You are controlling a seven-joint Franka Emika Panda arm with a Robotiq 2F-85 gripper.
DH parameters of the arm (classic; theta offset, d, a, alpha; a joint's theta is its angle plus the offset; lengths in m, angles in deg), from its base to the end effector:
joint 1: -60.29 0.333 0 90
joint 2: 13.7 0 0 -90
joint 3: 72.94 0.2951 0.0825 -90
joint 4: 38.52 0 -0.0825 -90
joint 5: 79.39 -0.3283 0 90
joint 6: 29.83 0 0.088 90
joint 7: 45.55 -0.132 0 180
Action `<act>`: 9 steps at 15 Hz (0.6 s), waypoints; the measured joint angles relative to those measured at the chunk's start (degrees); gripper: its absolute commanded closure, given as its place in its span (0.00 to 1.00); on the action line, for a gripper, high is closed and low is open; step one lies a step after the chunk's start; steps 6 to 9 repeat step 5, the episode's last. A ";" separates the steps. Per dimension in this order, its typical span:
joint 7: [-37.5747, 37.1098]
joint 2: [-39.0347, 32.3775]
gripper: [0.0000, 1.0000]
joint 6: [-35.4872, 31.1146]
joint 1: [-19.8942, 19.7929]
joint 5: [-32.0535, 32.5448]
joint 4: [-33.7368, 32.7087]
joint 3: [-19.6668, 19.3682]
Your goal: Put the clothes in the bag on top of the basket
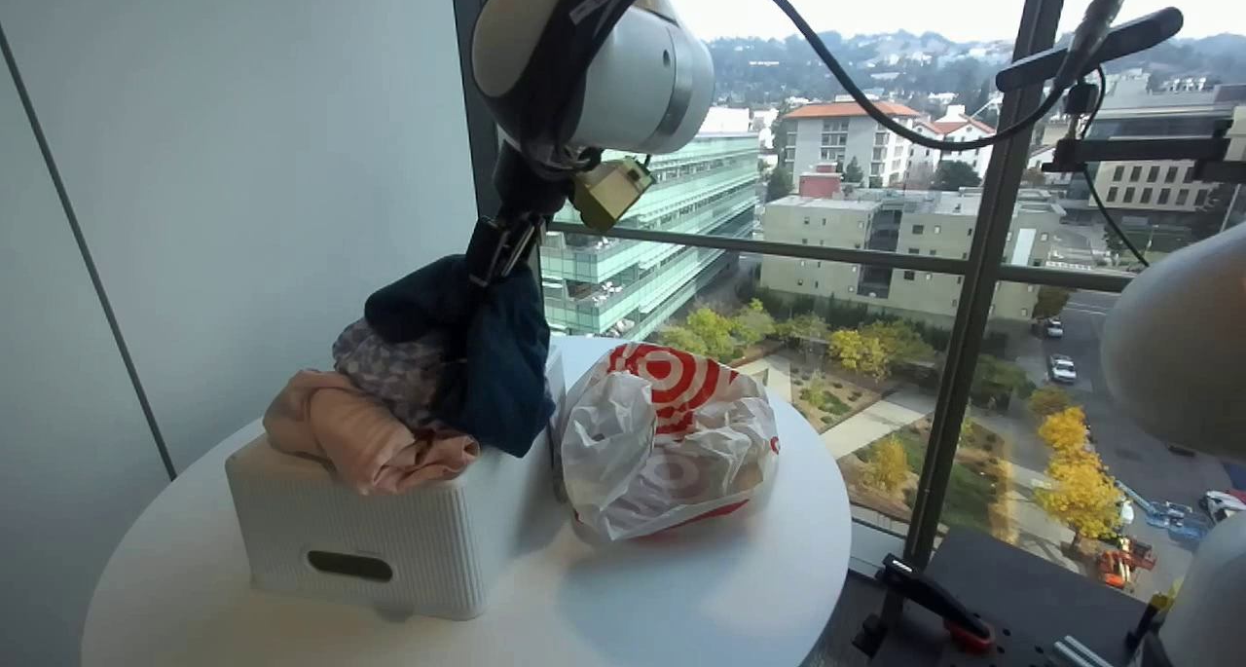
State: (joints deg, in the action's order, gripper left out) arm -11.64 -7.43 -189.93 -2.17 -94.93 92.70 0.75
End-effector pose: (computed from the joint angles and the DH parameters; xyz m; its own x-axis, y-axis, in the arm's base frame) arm 0.5118 0.0993 0.4164 0.7024 0.5263 0.4792 0.4990 -0.8442 0.1959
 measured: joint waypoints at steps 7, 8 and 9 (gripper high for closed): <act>-10.59 5.94 0.00 1.57 12.65 10.47 5.95 -16.91; -10.59 5.94 0.00 1.57 12.65 10.47 5.95 -16.91; -10.59 5.94 0.00 1.57 12.65 10.47 5.95 -16.91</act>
